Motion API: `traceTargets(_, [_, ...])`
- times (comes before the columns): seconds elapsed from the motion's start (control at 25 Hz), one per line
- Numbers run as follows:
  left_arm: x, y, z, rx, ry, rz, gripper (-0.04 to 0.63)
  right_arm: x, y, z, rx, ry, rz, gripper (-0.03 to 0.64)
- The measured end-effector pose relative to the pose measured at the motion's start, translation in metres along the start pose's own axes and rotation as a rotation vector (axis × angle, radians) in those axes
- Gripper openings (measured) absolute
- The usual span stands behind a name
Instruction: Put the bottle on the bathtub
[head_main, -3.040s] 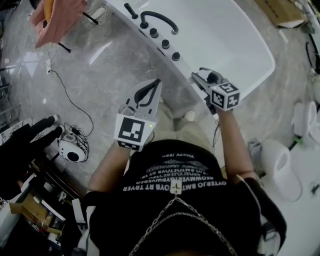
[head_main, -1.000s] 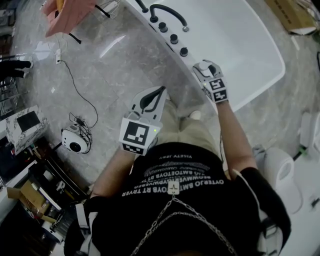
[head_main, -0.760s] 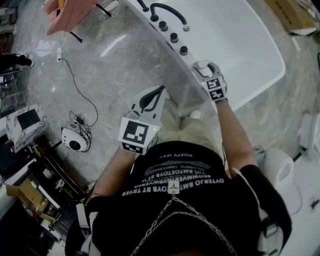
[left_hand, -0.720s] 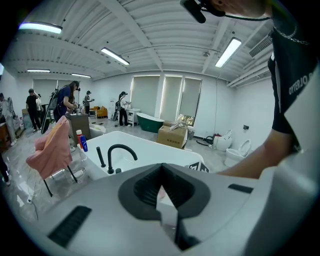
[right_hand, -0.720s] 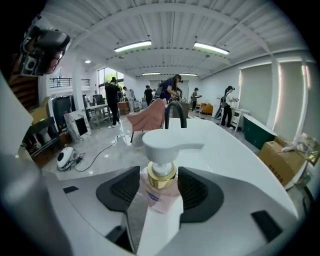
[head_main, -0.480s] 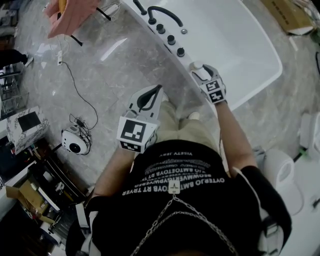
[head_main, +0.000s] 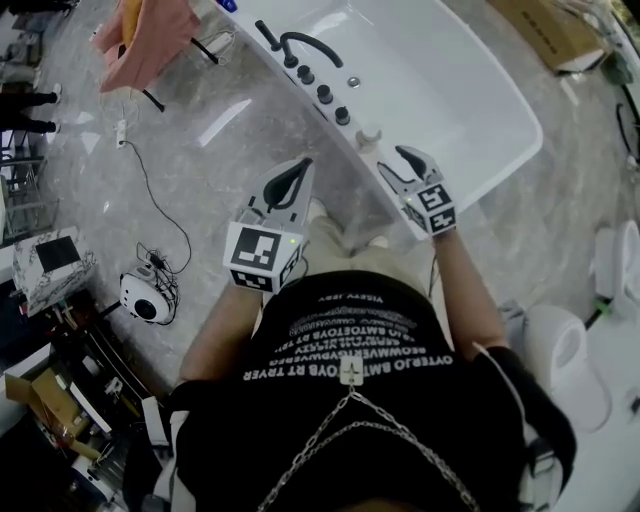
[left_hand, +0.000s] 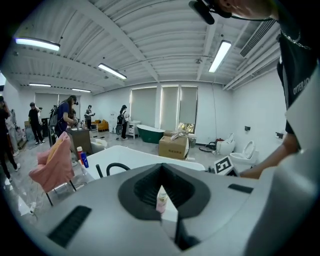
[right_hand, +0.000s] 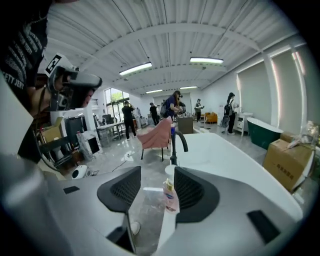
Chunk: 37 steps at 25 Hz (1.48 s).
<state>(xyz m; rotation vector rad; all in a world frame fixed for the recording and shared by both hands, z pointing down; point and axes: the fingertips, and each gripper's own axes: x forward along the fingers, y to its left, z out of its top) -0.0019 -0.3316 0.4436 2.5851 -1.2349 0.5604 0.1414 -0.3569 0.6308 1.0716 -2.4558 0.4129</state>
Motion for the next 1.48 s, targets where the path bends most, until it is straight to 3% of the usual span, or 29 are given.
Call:
traceTargets(0.16, [-0.006, -0.012, 0.017, -0.008, -0.068, 0.048, 0.002, -0.043, 0.007, 0.040, -0.029, -0.107, -0.031, 0.085])
traceTargets(0.44, [-0.034, -0.033, 0.031, -0.020, -0.143, 0.089, 0.002, -0.113, 0.021, 0.098, -0.041, -0.237, -0.033, 0.005])
traceTargets(0.8, [-0.071, -0.049, 0.043, 0.027, -0.145, 0.135, 0.002, -0.172, 0.057, 0.146, -0.090, -0.314, 0.008, 0.003])
traceTargets(1.24, [-0.100, -0.017, 0.061, 0.065, -0.184, 0.051, 0.002, -0.171, 0.080, 0.167, -0.068, -0.315, -0.121, 0.003])
traceTargets(1.48, [-0.123, 0.024, 0.049, 0.071, -0.184, 0.041, 0.002, -0.149, 0.089, 0.176, -0.035, -0.340, -0.184, 0.003])
